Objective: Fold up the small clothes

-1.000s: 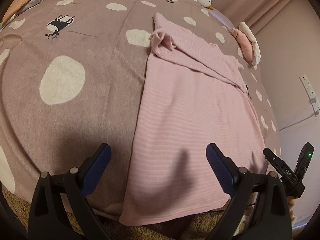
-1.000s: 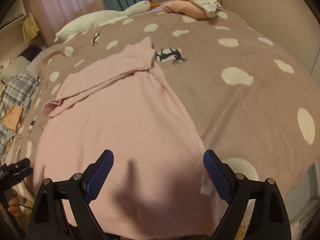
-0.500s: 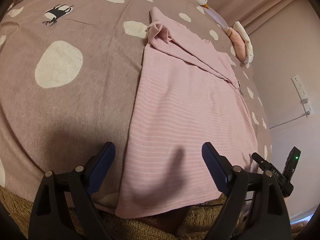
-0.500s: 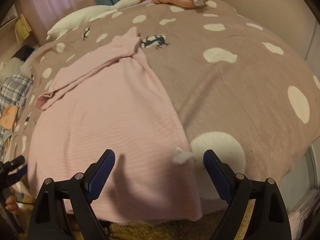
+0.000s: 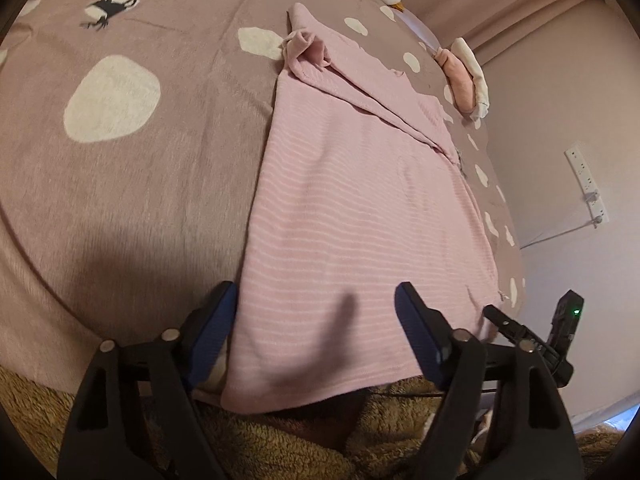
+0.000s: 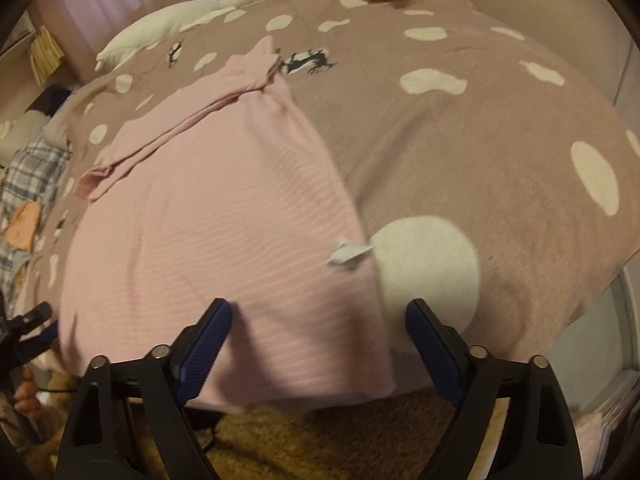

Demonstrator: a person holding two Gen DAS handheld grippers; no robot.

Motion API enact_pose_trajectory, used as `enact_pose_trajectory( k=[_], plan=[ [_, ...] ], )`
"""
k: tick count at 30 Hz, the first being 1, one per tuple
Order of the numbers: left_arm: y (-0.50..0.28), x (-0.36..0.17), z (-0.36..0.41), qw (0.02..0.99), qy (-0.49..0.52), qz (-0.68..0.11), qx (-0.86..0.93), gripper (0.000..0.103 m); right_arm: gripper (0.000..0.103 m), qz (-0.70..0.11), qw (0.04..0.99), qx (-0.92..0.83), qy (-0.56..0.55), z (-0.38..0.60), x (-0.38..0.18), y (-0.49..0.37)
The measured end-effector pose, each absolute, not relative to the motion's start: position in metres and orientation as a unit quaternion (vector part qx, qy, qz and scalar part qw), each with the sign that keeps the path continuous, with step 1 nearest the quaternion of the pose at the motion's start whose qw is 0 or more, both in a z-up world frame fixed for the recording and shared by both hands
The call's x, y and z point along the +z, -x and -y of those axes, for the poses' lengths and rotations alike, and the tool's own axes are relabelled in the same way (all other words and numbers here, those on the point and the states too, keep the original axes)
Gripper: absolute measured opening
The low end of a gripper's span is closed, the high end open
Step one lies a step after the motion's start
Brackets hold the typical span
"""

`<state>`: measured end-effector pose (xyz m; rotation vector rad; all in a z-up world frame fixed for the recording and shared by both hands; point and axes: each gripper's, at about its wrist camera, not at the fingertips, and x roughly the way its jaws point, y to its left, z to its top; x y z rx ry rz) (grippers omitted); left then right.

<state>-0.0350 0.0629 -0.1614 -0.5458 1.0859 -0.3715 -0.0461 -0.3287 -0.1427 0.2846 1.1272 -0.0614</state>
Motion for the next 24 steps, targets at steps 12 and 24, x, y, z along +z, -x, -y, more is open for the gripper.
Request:
enact_pose_trajectory(
  k=[12,24],
  plan=[
    [0.028,-0.174,-0.054,0.796,0.26,-0.517,-0.178,0.006,0.037,-0.536,0.832,0.022,-0.14,0.306,-0.147,0.037],
    [0.025,-0.141,-0.059,0.806,0.292,-0.476,-0.199,0.006,0.014,-0.502,0.835,0.091,-0.206,0.308,-0.128,0.024]
  ],
)
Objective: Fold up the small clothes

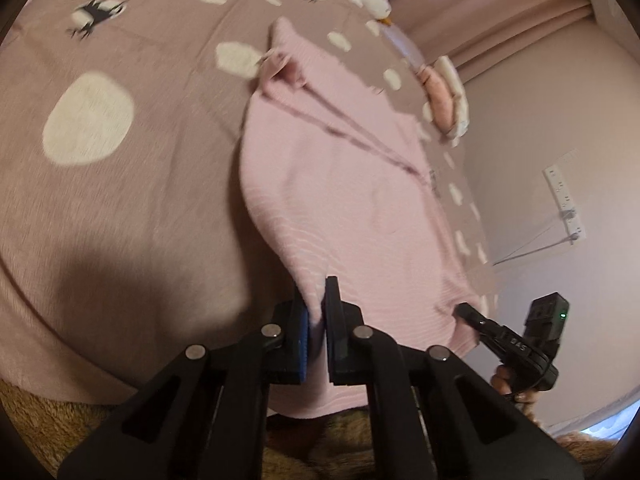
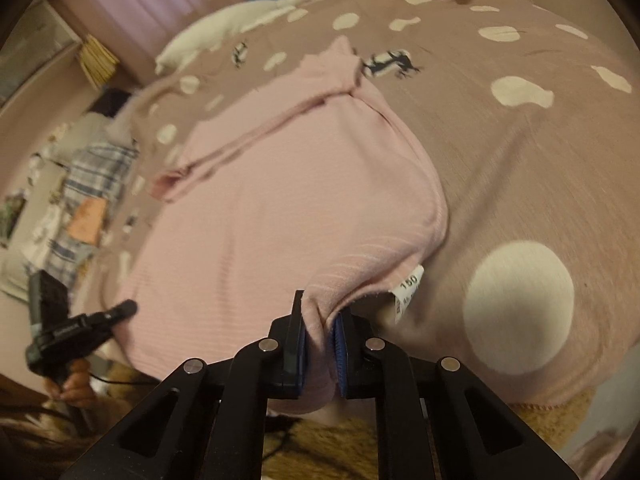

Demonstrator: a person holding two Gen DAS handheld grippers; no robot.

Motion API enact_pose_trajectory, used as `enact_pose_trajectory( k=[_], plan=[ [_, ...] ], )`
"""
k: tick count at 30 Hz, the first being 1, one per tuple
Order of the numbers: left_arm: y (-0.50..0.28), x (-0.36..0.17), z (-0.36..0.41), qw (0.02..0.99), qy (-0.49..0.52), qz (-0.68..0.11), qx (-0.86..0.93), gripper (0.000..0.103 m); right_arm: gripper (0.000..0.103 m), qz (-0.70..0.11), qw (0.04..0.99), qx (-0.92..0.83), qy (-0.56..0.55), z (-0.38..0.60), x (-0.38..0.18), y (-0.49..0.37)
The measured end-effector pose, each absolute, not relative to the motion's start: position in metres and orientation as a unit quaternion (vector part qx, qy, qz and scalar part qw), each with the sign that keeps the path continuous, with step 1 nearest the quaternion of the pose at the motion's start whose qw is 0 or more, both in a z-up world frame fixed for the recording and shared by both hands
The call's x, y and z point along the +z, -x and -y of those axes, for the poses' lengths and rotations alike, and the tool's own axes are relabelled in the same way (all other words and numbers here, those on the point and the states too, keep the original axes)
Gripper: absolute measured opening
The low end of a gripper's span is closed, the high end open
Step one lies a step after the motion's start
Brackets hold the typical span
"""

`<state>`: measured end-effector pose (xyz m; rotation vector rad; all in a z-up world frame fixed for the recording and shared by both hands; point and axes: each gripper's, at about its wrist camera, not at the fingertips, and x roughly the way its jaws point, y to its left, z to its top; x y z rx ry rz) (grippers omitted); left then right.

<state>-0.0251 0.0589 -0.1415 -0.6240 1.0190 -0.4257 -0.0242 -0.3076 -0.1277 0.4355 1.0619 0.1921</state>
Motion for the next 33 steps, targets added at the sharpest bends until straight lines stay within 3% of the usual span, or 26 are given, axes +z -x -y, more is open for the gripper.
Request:
enact_pose_trajectory(
  k=[12,29,33],
  plan=[
    [-0.028,-0.128,-0.06,0.815,0.308,-0.455,-0.184,0.006,0.013,-0.454,0.851,0.099,-0.244,0.315,-0.116,-0.024],
    [-0.063,-0.158,-0.047,0.83,0.251,-0.487,-0.104,0.009,0.013,-0.484,0.854,0.031,-0.187,0.313,-0.153,-0.068],
    [-0.055,-0.152,-0.047,0.838,0.237,-0.481,-0.105,0.019,0.013,-0.483,0.856,0.028,-0.184,0.316,-0.145,-0.065]
  ],
)
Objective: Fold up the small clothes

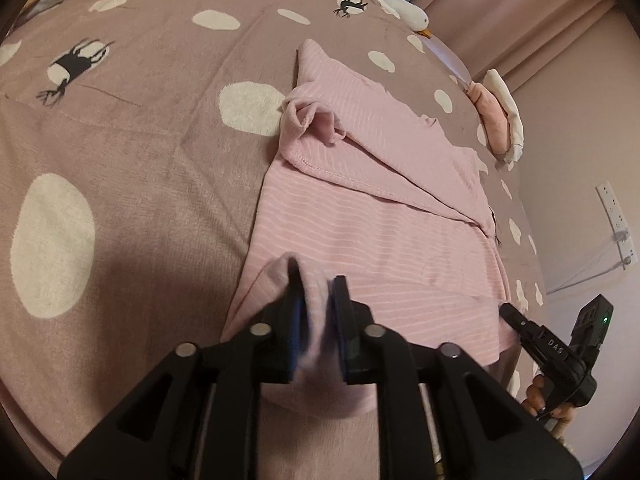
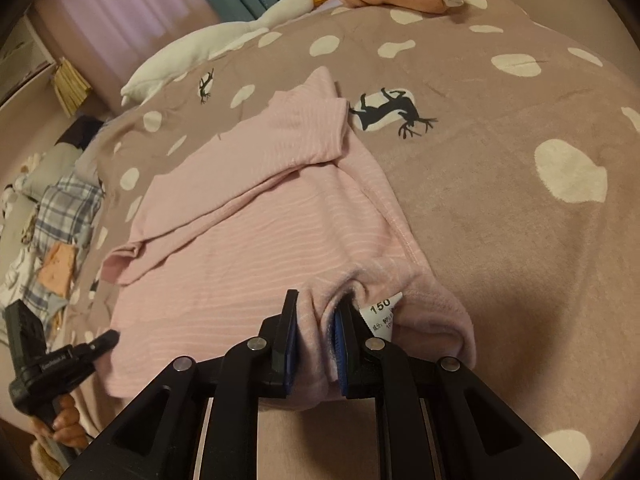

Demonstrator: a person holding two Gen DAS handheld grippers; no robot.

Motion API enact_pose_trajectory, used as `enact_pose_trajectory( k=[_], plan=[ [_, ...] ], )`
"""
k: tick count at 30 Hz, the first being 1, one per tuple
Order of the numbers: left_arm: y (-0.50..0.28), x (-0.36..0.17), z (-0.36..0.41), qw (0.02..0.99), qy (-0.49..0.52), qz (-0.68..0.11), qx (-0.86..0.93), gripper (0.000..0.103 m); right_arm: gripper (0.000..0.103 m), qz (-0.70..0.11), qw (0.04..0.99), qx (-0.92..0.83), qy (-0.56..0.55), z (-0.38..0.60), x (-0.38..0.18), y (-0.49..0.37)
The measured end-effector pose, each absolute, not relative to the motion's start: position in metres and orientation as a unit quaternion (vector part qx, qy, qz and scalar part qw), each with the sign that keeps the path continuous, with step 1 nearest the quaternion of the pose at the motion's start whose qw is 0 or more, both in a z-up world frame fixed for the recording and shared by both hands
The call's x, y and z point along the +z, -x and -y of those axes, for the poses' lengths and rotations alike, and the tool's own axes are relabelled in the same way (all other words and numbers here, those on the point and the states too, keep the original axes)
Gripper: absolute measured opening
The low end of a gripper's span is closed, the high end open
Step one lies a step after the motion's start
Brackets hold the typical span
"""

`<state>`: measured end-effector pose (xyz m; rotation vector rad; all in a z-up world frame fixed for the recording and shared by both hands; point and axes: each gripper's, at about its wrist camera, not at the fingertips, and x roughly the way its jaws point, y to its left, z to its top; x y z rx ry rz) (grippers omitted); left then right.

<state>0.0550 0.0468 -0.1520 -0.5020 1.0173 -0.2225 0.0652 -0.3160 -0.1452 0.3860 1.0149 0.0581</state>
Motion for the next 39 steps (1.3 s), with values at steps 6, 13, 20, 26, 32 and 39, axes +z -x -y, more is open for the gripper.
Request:
enact_pose_trajectory(
  k=[6,13,20,26,32,39],
  plan=[
    [-0.029,-0.139,-0.046,0.851,0.213,-0.466,-0.113,0.055,0.043,-0.471,0.865,0.035,-0.167,0.315,-0.131,-0.048],
    [0.004,-0.15,-0.048,0.839,0.211,-0.483,-0.131,0.05,0.051,-0.477,0.863,0.032,-0.162,0.314,-0.133,-0.025],
    [-0.003,-0.159,-0.031,0.834,0.198,-0.494,-0.147,0.016,0.05,-0.497,0.851,0.054,-0.162,0.302,-0.15,-0.024],
    [-0.019,-0.147,-0.024,0.839,0.19,-0.484,-0.159,0.012,0.035,-0.481,0.864,0.048,-0.142,0.3,-0.14,-0.034],
    [-0.043,-0.132,-0.025,0.845,0.192,-0.471,-0.166,0.013,0.035,-0.477,0.869,0.048,-0.123,0.301,-0.136,-0.05],
    [-0.081,-0.124,-0.022,0.844,0.185,-0.476,-0.165,0.013,0.035,-0.491,0.859,0.052,-0.137,0.309,-0.134,-0.077]
  ],
)
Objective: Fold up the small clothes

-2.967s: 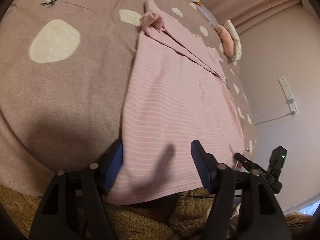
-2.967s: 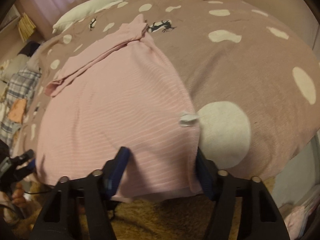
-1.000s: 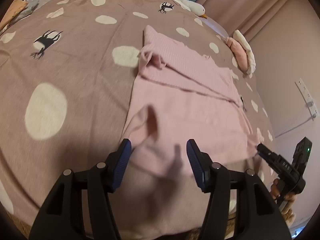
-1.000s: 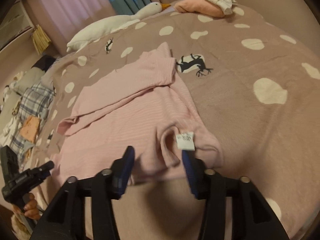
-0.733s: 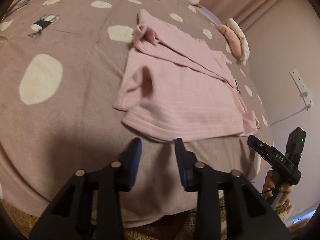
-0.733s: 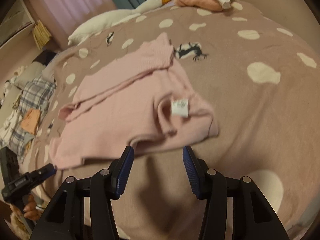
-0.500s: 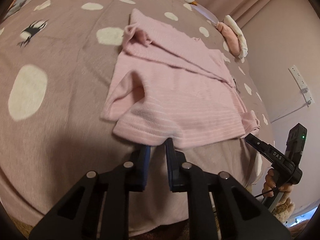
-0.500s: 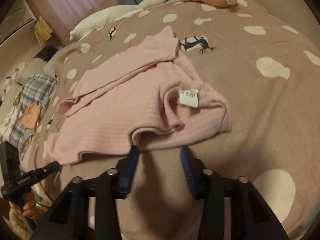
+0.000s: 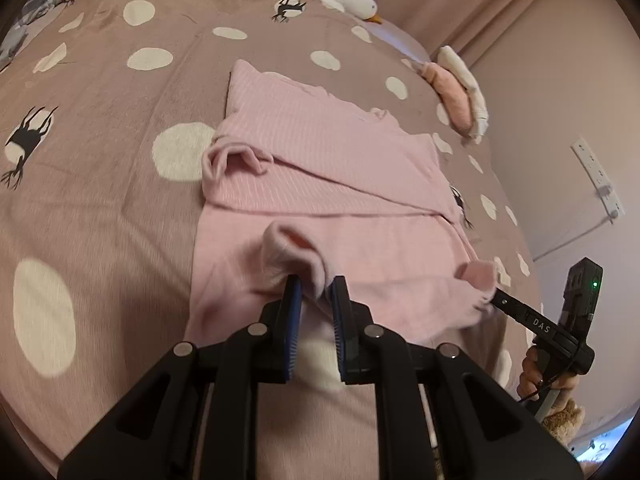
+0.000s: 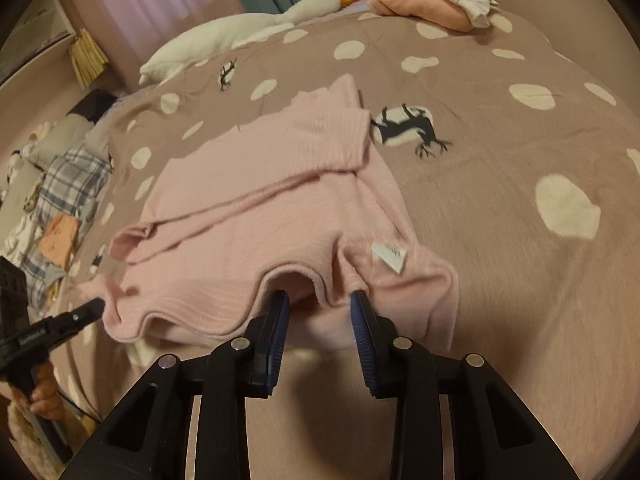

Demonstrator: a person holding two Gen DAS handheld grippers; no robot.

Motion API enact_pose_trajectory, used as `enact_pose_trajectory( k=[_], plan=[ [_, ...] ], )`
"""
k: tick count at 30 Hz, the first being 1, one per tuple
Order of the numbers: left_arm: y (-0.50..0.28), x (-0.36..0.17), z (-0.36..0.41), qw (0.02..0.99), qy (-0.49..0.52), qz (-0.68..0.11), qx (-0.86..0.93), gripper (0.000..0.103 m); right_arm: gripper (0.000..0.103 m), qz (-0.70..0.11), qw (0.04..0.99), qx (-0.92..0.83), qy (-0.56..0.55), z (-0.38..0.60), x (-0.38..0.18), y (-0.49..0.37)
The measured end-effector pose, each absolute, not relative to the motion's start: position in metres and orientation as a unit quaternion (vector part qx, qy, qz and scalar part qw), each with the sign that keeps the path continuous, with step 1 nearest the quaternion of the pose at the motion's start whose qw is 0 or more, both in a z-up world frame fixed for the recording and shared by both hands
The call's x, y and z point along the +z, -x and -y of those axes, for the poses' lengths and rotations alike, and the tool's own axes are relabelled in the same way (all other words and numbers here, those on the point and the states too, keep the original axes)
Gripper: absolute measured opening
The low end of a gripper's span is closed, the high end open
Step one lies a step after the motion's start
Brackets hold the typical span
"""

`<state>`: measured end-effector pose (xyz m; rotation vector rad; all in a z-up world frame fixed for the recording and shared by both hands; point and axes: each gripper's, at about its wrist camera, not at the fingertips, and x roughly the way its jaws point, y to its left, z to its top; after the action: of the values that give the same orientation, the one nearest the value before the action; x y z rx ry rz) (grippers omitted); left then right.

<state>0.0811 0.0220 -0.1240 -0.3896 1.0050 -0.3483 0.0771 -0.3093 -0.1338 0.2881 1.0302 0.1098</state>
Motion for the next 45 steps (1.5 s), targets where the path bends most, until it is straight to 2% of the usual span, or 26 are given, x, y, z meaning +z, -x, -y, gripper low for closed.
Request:
enact_pose_trajectory(
  k=[6,10,15,16,19,28,30,31,33,35,36,39,40,45],
  plan=[
    [-0.117,-0.126,-0.027,0.846,0.188,-0.482,-0.131,0.013,0.035,-0.5,0.856,0.013,-0.13,0.322,-0.135,-0.105],
    [-0.135,-0.128,-0.042,0.838,0.202,-0.494,-0.115,0.016,0.035,-0.481,0.867,-0.055,-0.115,0.336,-0.124,-0.118],
    [-0.134,-0.115,-0.066,0.846,0.207,-0.481,-0.105,0.017,0.035,-0.457,0.876,-0.054,-0.146,0.358,-0.102,-0.114],
    [-0.131,-0.113,-0.067,0.848,0.203,-0.478,-0.106,0.02,0.036,-0.457,0.876,-0.051,-0.141,0.36,-0.099,-0.113],
    [-0.126,-0.113,-0.065,0.852,0.183,-0.478,-0.111,0.042,0.058,-0.465,0.873,-0.044,-0.139,0.363,-0.102,-0.112],
    [-0.138,-0.137,-0.043,0.85,0.128,-0.499,-0.11,0.041,0.059,-0.521,0.843,-0.028,-0.128,0.347,-0.142,-0.133],
    [-0.142,-0.143,-0.041,0.848,0.124,-0.504,-0.109,0.04,0.05,-0.517,0.846,-0.027,-0.127,0.346,-0.144,-0.134],
    [-0.143,-0.146,-0.04,0.845,0.123,-0.509,-0.104,0.04,0.04,-0.519,0.844,-0.025,-0.131,0.346,-0.146,-0.135],
    [-0.144,-0.15,-0.042,0.841,0.127,-0.517,-0.096,0.039,0.034,-0.519,0.843,-0.025,-0.139,0.347,-0.147,-0.133],
    [-0.141,-0.153,-0.043,0.836,0.136,-0.523,-0.098,0.035,0.013,-0.515,0.846,-0.018,-0.139,0.347,-0.145,-0.13],
    [-0.139,-0.154,-0.044,0.831,0.145,-0.527,-0.106,0.031,0.013,-0.511,0.848,-0.016,-0.141,0.346,-0.144,-0.128],
    [-0.137,-0.157,-0.044,0.822,0.164,-0.533,-0.111,0.001,0.008,-0.498,0.855,-0.014,-0.146,0.346,-0.135,-0.121],
    [-0.138,-0.156,-0.042,0.823,0.163,-0.532,-0.109,0.004,0.008,-0.492,0.857,-0.01,-0.151,0.346,-0.132,-0.118],
    [-0.131,-0.14,-0.038,0.835,0.18,-0.509,-0.105,0.003,0.008,-0.467,0.87,-0.006,-0.156,0.345,-0.113,-0.105]
  ],
)
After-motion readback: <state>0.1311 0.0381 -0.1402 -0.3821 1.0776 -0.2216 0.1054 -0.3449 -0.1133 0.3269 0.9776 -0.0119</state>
